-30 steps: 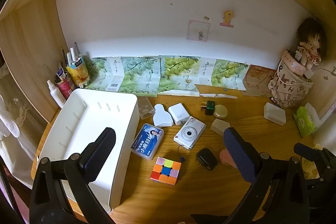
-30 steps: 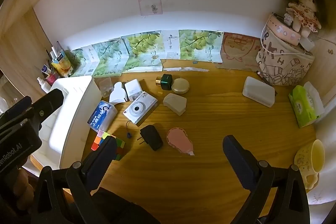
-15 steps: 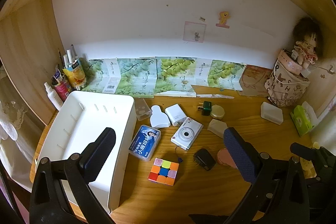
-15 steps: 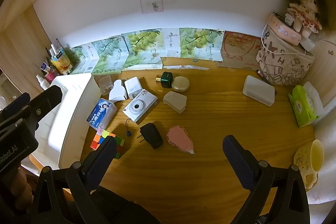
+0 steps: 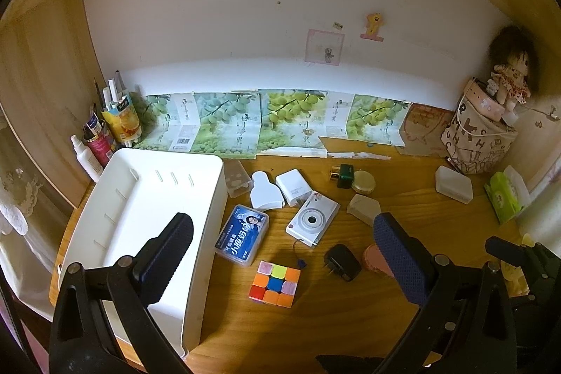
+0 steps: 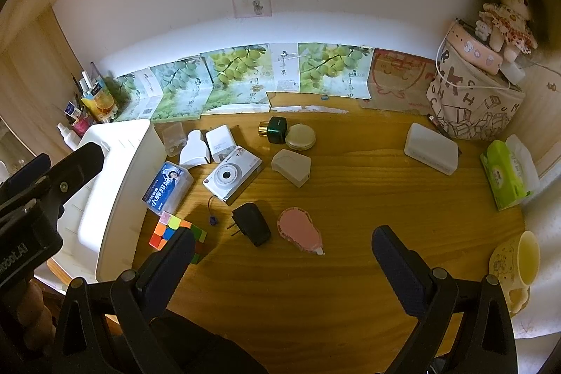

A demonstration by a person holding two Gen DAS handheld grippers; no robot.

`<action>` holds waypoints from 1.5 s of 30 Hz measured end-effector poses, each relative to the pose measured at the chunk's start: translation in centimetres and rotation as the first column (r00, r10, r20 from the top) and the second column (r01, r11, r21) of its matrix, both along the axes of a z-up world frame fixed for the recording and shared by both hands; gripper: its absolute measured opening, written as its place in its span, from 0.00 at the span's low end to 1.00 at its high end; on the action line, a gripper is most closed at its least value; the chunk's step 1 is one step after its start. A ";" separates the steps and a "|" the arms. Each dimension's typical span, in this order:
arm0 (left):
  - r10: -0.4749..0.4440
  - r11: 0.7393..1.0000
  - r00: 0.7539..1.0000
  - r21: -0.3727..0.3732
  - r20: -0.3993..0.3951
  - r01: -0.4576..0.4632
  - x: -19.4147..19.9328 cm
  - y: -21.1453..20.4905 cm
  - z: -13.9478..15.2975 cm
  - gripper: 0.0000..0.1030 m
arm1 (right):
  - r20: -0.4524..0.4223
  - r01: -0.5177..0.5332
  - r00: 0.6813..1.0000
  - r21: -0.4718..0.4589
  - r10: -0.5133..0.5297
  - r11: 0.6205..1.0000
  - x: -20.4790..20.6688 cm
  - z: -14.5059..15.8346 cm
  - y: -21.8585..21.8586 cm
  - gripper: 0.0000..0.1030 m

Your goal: Organize rigid objects

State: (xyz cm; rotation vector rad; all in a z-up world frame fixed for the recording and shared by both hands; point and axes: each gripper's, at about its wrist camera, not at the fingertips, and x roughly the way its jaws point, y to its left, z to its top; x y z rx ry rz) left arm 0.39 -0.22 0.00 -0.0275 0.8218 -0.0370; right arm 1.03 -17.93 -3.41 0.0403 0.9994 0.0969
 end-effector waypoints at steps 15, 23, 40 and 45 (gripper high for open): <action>-0.065 0.998 0.996 -0.019 -0.053 0.064 -0.4 1.7 -1.1 0.99 | -0.070 0.036 0.997 -0.008 -0.036 0.999 -1.4 -1.1 0.5 0.97; -0.103 0.994 0.985 -0.034 -0.136 0.100 -0.5 3.5 -2.8 0.99 | -0.148 0.070 0.986 -0.008 -0.071 0.997 -2.1 -2.4 2.5 0.93; -0.146 0.987 0.938 -0.115 -0.316 0.114 -0.3 5.6 -6.3 0.99 | -0.252 0.158 0.954 -0.024 -0.159 0.987 -4.3 -4.2 4.5 0.84; -0.126 0.989 0.920 -0.123 -0.372 0.085 -0.1 5.3 -7.2 0.99 | -0.271 0.172 0.947 -0.021 -0.171 0.985 -4.2 -4.7 4.0 0.83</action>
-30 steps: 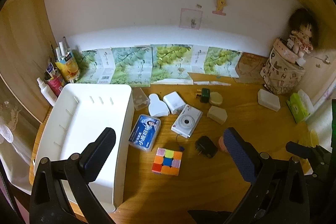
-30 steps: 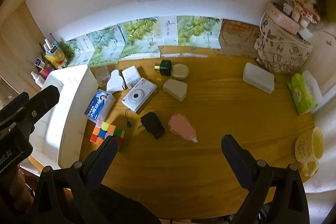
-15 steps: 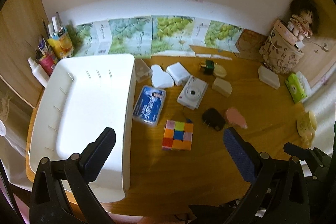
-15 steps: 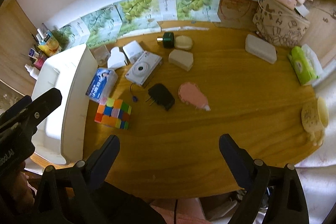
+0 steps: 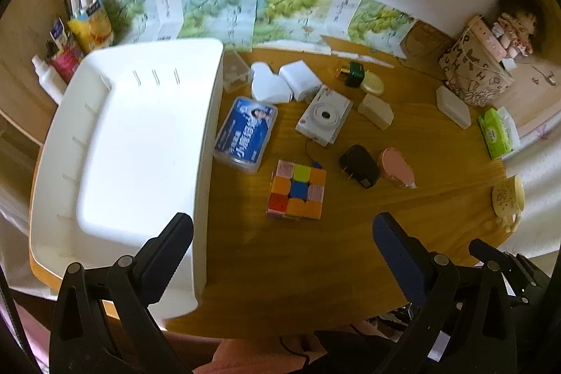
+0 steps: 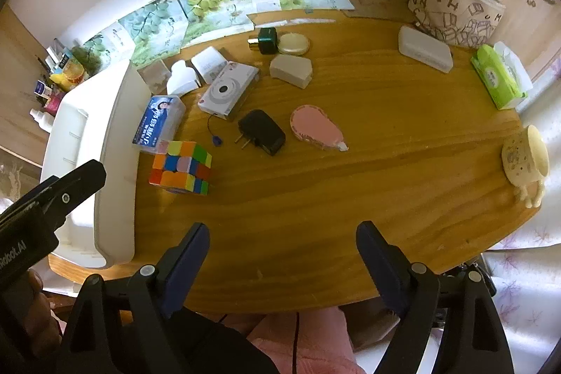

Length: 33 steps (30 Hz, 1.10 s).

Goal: Organize rigid objects
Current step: 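Grasp the pink tape dispenser with the right tool while the left tool grasps the Rubik's cube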

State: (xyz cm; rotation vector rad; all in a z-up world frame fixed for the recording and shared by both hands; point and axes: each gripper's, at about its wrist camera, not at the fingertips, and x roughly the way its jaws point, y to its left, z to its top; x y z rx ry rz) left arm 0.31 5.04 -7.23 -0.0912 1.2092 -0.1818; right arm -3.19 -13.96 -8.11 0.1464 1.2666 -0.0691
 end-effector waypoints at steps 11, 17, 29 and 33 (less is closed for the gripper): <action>0.138 0.990 0.981 0.016 -0.134 -0.137 1.6 -2.2 -2.0 0.99 | -0.049 -0.051 0.997 0.040 0.053 0.998 2.3 -1.4 -3.2 0.79; 0.206 0.978 0.958 0.064 -0.201 -0.196 3.3 -3.9 -3.6 0.99 | -0.092 -0.122 0.988 0.058 0.127 0.991 5.0 -2.6 -5.8 0.79; 0.325 0.944 0.889 0.167 -0.322 -0.284 6.7 -4.8 -7.1 0.99 | -0.133 -0.324 0.934 0.070 0.331 0.943 11.3 -5.8 -7.3 0.79; 0.350 0.934 0.870 0.203 -0.348 -0.295 7.5 -4.7 -8.2 0.99 | -0.160 -0.359 0.916 0.084 0.368 0.930 13.0 -7.2 -7.6 0.79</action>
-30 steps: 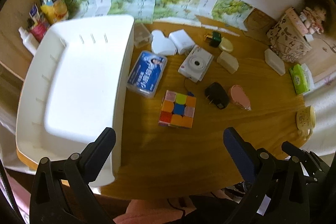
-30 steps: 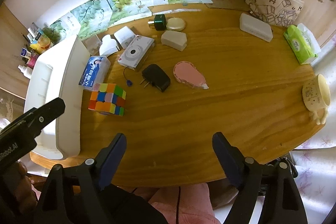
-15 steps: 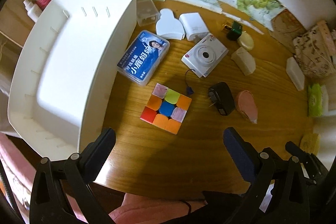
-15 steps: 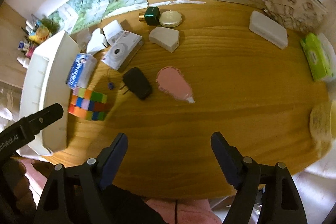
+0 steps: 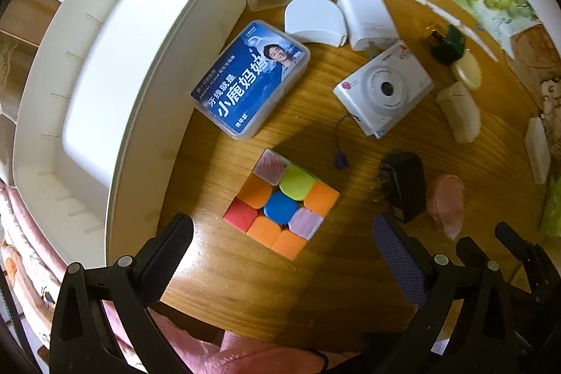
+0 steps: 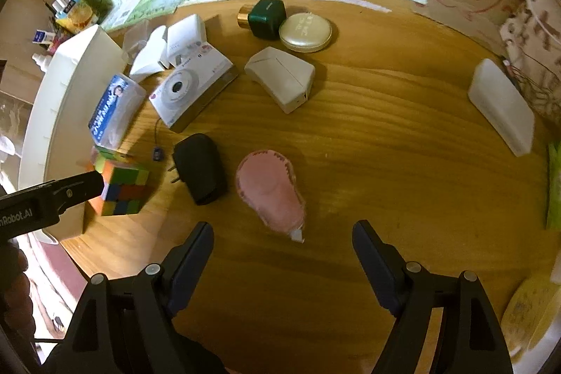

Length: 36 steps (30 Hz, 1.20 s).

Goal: Organize rigid objects
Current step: 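Grasp the pink tape dispenser with the right tool while the left tool grasps the Rubik's cube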

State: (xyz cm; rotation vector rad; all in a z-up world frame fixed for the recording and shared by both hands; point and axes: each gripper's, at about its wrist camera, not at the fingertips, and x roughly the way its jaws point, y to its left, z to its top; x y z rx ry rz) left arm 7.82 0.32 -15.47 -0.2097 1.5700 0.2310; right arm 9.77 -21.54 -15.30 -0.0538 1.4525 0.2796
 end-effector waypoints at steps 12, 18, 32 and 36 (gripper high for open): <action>0.037 0.999 0.994 0.017 -0.098 -0.036 2.4 0.2 -2.9 0.99 | -0.088 -0.105 0.991 -0.005 0.104 0.994 2.4 -3.6 0.5 0.79; 0.029 0.999 0.992 0.025 -0.124 -0.026 3.3 0.0 -4.2 0.98 | -0.103 -0.159 0.983 -0.032 0.155 0.987 2.9 -4.8 1.9 0.79; 0.050 0.999 0.988 -0.003 -0.149 -0.051 2.1 2.5 -7.3 0.85 | -0.129 -0.181 0.977 -0.055 0.173 0.982 2.7 -6.8 2.7 0.72; 0.048 0.998 0.988 -0.042 -0.147 -0.054 1.2 3.0 -7.5 0.78 | -0.121 -0.185 0.977 -0.058 0.177 0.981 2.7 -7.3 2.8 0.70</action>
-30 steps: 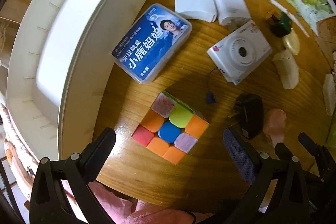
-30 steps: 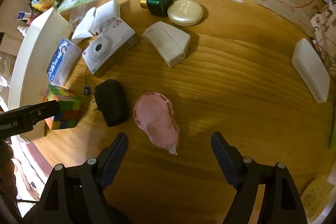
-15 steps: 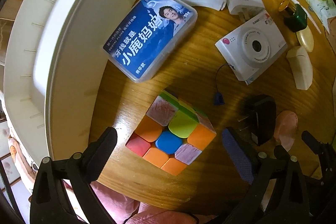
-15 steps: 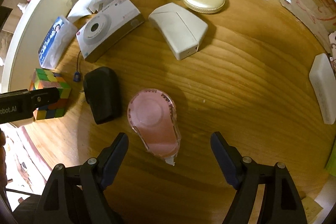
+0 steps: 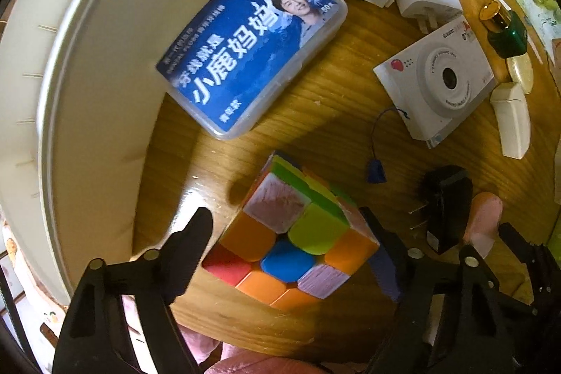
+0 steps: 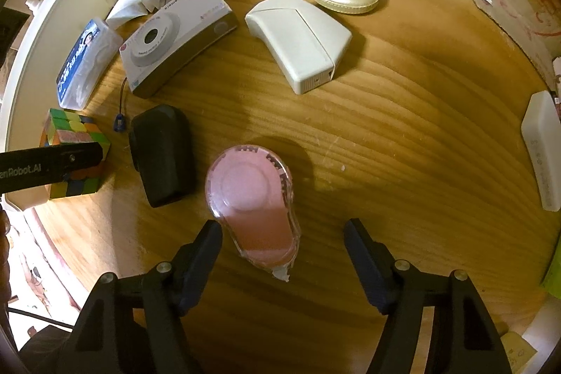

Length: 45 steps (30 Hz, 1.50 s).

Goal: Organize rigid objects
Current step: 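Grasp the pink tape dispenser with the right tool while the left tool grasps the Rubik's cube, then lower the pink dispenser into the white tray with the right tool while the left tool carries the cube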

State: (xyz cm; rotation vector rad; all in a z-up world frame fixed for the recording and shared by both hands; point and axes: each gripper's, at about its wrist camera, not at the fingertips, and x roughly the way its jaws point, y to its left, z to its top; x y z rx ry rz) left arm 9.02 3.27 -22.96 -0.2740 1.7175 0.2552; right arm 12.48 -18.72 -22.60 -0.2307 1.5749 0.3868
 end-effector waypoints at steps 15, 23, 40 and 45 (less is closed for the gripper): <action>-0.029 1.000 1.000 -0.004 0.005 0.029 0.8 -1.6 0.5 0.76 | 0.028 -0.039 0.999 0.014 0.039 0.999 -0.6 0.4 1.2 0.43; -0.022 1.000 0.999 -0.014 0.029 0.022 0.0 -1.6 1.4 0.76 | 0.025 -0.028 0.999 0.033 0.027 0.999 -0.6 0.2 1.6 0.39; -0.066 0.998 0.982 0.004 0.177 0.067 -1.8 -2.2 8.0 0.76 | 0.075 -0.017 0.997 0.102 0.009 0.995 -2.8 5.3 -1.5 0.39; -0.087 0.995 0.960 0.060 0.268 0.074 -2.7 -2.3 11.4 0.76 | 0.149 -0.024 0.989 0.136 0.004 0.990 -3.6 7.5 -1.3 0.39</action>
